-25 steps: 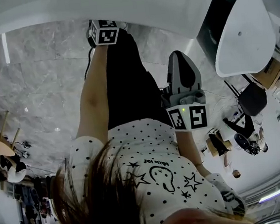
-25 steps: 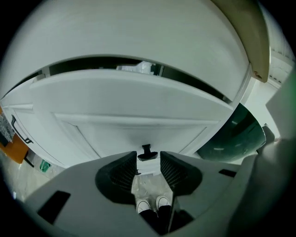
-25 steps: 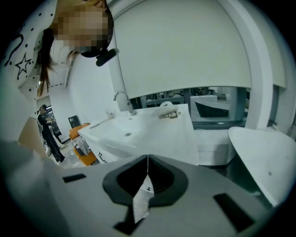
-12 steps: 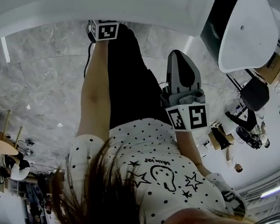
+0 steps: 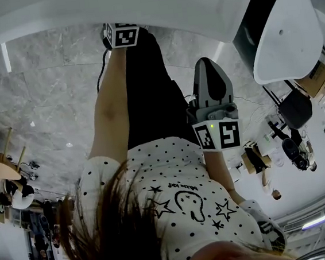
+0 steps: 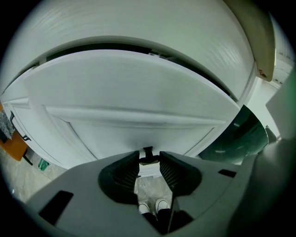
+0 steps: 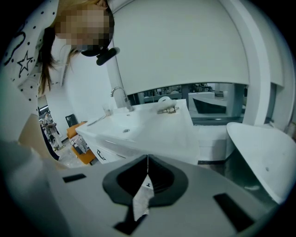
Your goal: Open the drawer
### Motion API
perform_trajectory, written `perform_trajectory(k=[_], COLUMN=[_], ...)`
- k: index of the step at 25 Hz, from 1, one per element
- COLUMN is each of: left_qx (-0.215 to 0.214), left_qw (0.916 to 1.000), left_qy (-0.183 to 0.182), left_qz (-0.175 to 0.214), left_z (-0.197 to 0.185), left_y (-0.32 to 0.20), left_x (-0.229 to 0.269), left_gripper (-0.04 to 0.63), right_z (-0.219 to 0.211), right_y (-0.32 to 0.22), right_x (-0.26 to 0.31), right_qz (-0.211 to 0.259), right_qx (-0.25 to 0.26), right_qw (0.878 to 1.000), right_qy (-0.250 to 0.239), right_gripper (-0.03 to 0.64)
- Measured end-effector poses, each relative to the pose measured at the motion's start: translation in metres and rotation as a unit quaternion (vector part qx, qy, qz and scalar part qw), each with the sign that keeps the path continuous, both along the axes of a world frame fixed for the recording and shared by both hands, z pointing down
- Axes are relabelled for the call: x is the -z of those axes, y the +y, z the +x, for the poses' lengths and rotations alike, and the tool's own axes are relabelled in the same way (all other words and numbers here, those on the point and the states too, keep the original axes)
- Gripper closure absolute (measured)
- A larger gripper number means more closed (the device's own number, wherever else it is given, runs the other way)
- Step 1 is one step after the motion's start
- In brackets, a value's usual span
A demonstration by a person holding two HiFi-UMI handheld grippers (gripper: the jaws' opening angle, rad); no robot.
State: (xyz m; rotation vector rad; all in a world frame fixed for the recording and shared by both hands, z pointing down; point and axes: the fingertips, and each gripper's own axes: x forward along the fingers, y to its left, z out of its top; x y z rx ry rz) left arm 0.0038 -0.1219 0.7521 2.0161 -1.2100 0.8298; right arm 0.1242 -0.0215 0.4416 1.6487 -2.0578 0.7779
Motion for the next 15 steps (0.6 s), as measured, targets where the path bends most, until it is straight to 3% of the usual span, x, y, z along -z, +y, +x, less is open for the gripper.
perform_trajectory(k=[15], left_qx=[-0.001], left_qw=[0.9999], left_qy=[0.005], left_qz=[-0.012], left_z=[-0.001], left_y=[0.019], left_x=[-0.002], left_gripper=[0.456], right_z=[-0.006], right_y=[0.005], right_x=[-0.002], right_qz=[0.0], right_qx=[0.005], right_qw=[1.0], right_qy=[-0.001], right_gripper=[0.601])
